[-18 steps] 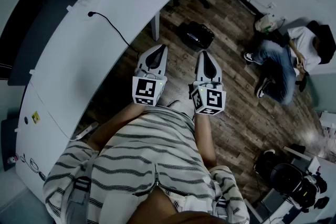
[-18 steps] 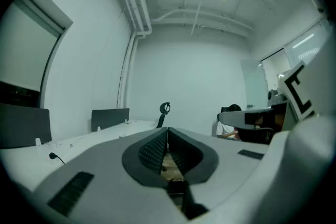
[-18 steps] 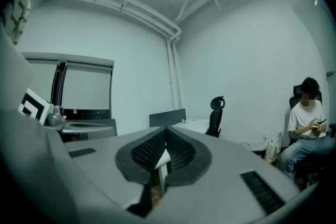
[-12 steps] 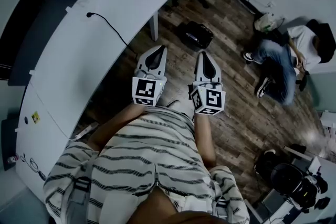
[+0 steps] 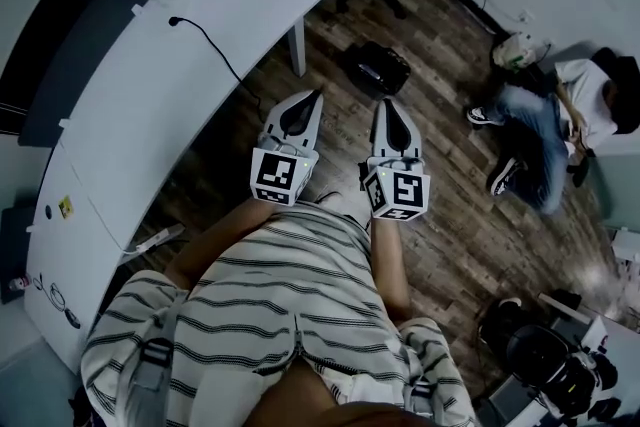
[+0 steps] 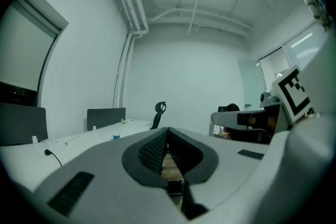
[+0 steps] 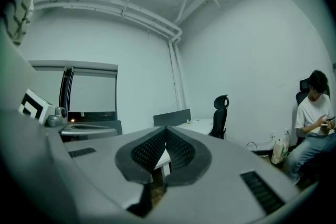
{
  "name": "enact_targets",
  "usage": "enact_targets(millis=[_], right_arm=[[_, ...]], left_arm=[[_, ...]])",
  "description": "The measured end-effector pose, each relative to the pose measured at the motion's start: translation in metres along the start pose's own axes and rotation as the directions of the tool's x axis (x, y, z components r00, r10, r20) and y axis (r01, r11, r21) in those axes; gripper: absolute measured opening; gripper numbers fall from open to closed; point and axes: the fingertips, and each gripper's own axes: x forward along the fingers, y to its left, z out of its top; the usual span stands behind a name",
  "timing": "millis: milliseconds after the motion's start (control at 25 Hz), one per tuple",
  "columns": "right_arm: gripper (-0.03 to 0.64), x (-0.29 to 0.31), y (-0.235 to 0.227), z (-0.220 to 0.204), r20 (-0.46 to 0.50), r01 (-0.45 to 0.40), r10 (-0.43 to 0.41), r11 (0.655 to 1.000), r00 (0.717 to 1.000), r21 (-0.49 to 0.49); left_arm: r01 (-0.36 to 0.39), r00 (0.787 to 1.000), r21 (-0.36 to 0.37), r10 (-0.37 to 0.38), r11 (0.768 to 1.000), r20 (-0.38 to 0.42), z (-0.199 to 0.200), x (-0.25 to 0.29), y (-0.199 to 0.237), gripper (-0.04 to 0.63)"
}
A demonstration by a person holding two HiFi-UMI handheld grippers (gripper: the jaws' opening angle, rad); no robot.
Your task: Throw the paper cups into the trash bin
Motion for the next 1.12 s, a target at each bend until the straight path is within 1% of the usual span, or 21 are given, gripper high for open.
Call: enact_targets(millis=[200, 320, 480, 680, 920, 1120], right_arm=[[0.011, -0.010, -0.005, 0.000, 0.015, -0.045, 0.045, 0.999, 0.999, -0.001], [0.011, -0.018, -0.008, -0.003, 0.013, -0.055, 0.055, 0.998, 0.998, -0.011], [0.011, -0.021, -0.010, -0.008, 0.007, -0.071, 0.071, 0.997, 0.997, 0.009], [0.011, -0.015, -0.006, -0.017, -0.007, -0.060, 0.060, 0.997, 0.998, 0.052], [0.011, 0.002, -0.010, -0.019, -0.014, -0.082, 0.083, 0.996, 0.996, 0.045], [0.011, 0.035, -0.013, -0.014, -0.009, -0.116, 0.116, 0.993, 0.993, 0.025]], left_arm=[[-0.011, 1.000, 0.005, 0.011, 1.000, -0.009, -0.006, -0.004, -0.018, 0.025], [-0.013, 1.000, 0.015, 0.013, 1.000, -0.023, -0.011, -0.008, -0.027, 0.025], [-0.018, 0.999, 0.035, 0.019, 0.999, -0.040, -0.013, -0.013, -0.035, 0.025], [-0.045, 0.997, 0.066, 0.049, 0.997, -0.055, -0.020, -0.021, -0.030, 0.025], [-0.063, 0.996, 0.061, 0.066, 0.996, -0.053, -0.025, -0.007, -0.023, 0.025], [-0.083, 0.995, 0.066, 0.087, 0.994, -0.049, -0.025, 0.020, -0.002, 0.025]])
